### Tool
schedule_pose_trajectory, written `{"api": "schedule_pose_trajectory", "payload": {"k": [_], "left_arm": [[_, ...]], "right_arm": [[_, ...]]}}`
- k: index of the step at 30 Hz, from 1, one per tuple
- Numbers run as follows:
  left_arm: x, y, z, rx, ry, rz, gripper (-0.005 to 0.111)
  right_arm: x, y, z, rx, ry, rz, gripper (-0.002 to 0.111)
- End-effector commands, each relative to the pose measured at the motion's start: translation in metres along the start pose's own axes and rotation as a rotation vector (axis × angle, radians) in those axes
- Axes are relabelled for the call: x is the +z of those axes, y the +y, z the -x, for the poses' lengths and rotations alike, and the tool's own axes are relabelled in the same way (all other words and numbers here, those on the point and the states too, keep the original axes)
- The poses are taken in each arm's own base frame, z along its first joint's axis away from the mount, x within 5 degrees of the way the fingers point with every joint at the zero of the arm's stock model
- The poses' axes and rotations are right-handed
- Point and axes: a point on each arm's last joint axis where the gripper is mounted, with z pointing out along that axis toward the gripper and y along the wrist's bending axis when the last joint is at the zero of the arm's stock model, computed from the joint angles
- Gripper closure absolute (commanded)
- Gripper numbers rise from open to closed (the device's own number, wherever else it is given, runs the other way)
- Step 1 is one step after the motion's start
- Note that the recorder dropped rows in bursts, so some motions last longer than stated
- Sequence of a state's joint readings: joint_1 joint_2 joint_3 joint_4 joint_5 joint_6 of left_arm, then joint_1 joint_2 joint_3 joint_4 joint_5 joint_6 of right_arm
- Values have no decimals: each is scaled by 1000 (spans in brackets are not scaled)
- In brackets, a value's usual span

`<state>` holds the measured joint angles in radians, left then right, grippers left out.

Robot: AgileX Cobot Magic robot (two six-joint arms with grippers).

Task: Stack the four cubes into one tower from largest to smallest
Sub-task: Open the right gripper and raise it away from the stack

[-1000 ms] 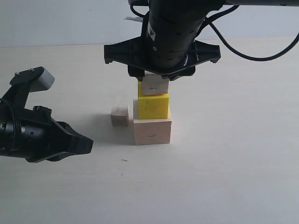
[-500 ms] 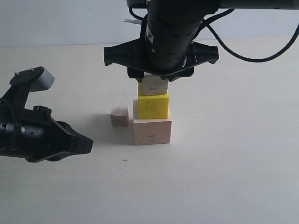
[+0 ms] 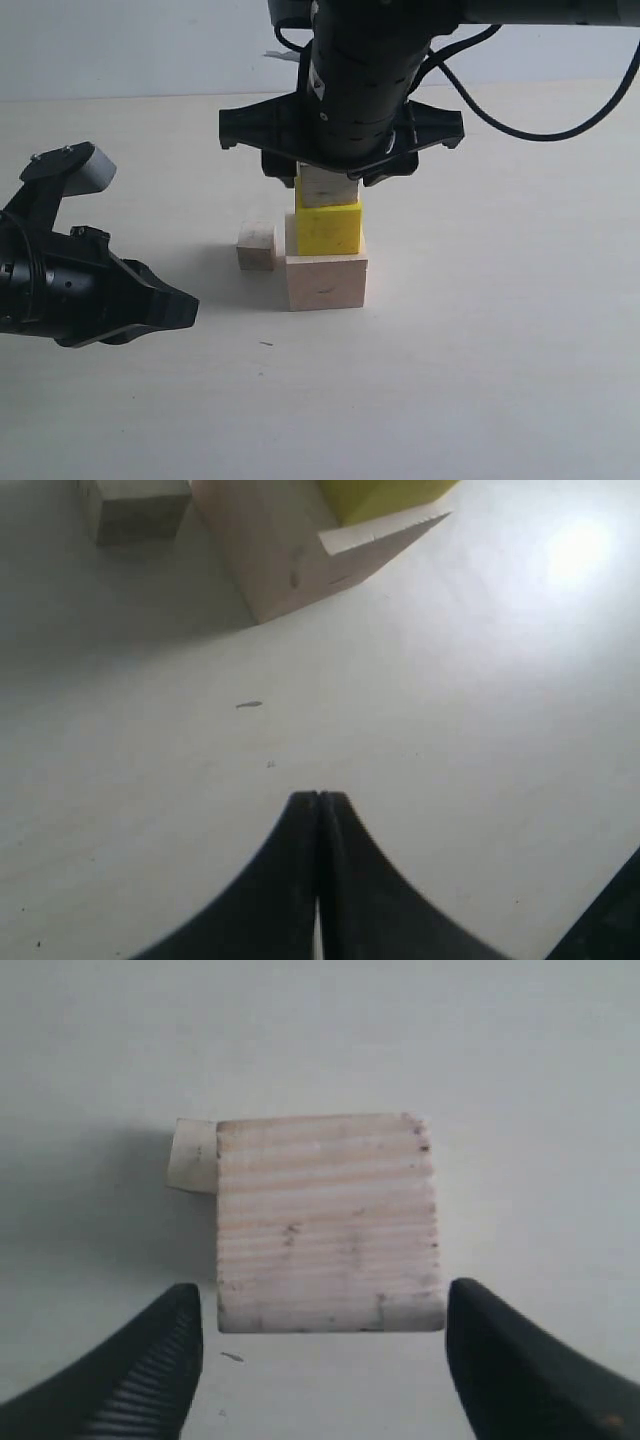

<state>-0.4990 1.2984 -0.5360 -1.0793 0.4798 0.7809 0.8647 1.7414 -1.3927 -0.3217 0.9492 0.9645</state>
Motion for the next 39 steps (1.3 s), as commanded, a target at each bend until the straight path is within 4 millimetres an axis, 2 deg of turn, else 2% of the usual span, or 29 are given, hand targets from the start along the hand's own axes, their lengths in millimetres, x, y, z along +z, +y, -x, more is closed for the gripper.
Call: {"api": "schedule_pose_trajectory", "payload": {"k": [1,7,12,15,20,22,25,28,31,36,39], "left_arm": [[-2,0,1,-4,-14,1,107],[-2,0,1,-4,-14,1,107],[-2,0,1,-3,-14,1,107],[-2,0,1,-3,-16,2,107],[-2,0,1,1,-17,6,107],[-2,0,1,7,-17,9,107],[-2,0,1,11,-15,11,107],[-2,2,1,26,-21,27,107],[-2,5,3,43,-42,58,107],[-3,10,7,101,-79,119,107],[-3,12,9,159,-98,143,107]], "right_arm": [[2,-1,0,6,11,-2,32],[0,-1,1,0,-1,-4,32],[-21,-6,5,13,-42,34,32],[-42,-11,7,26,-80,71,32],[-90,-26,10,1,-175,153,35],[-111,-35,11,-49,-231,175,44],[-139,-48,10,-127,-312,188,69],[-162,-61,7,-189,-372,201,92],[-179,-74,1,-269,-395,187,108],[-191,-93,-15,-333,-287,121,108],[-199,-97,-25,-386,-255,173,108]]}}
